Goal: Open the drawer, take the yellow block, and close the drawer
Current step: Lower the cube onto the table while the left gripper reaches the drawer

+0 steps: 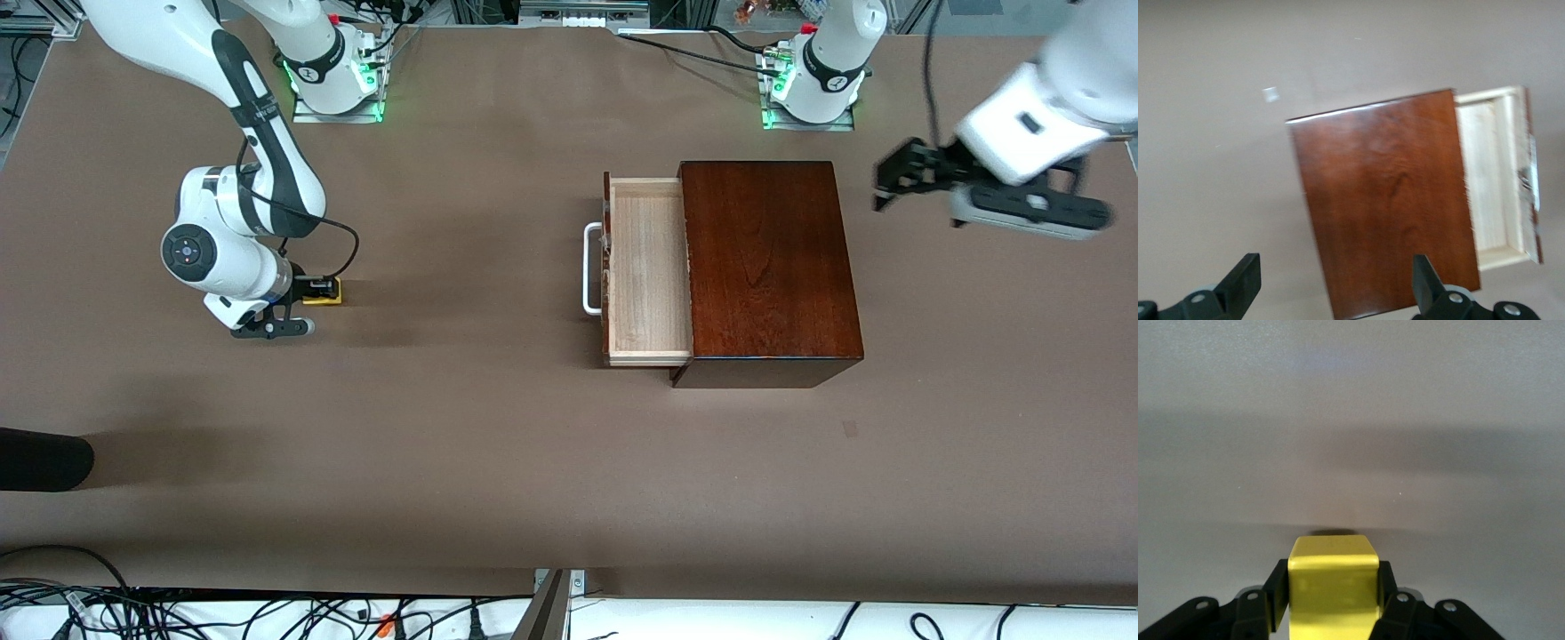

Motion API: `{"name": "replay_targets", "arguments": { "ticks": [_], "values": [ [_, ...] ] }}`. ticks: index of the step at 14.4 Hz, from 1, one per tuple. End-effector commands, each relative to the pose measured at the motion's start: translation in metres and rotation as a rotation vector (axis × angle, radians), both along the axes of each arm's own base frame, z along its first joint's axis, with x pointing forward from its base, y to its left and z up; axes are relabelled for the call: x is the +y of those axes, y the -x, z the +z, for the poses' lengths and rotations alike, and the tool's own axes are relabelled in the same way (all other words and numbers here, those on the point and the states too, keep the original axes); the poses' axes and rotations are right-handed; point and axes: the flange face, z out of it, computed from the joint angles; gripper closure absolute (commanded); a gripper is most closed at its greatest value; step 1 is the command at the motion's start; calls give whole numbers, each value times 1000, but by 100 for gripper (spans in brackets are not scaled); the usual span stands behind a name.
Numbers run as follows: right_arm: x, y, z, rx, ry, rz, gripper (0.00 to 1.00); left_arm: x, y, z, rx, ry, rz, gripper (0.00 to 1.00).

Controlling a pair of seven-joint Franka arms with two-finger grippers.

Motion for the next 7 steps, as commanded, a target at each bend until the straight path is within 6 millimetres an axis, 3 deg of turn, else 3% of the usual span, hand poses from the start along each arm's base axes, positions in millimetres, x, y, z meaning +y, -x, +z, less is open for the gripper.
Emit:
{"name": "replay_targets", "arguments": {
  "ticks": [1,3,5,6,7],
  "values": [
    [4,-1,-6,-27,14,0,89,-68,11,5,-11,30,-131,0],
    [8,-1,-4,-30,14,-12,70,-117,13,1,-9,58,-242,0],
    [11,-2,2,-39,10,-11,37,-175,10,-22,7,102,-362,0],
    [11,-4,7,-45,8,-9,24,-201,11,-37,14,107,-421,0],
    [12,-5,18,-54,2,-11,3,-235,20,-54,7,89,-501,0]
  ]
}}
